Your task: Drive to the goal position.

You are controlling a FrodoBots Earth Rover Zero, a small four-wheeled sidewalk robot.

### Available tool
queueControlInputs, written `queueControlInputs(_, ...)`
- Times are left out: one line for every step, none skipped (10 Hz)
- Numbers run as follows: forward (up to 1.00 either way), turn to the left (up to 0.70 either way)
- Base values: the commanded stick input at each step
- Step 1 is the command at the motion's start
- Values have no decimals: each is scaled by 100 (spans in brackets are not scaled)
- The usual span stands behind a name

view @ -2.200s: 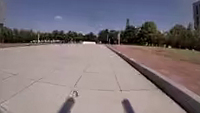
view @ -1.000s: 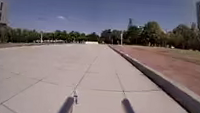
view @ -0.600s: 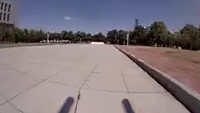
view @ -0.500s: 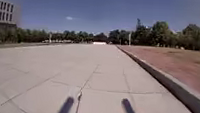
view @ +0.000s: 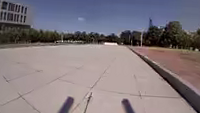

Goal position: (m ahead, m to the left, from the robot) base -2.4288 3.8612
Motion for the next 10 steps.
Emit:
queueControlInputs(0,70)
queueControlInputs(0,70)
queueControlInputs(0,70)
queueControlInputs(0,70)
queueControlInputs(0,70)
queueControlInputs(0,70)
queueControlInputs(0,70)
queueControlInputs(0,70)
queueControlInputs(0,70)
queueControlInputs(0,70)
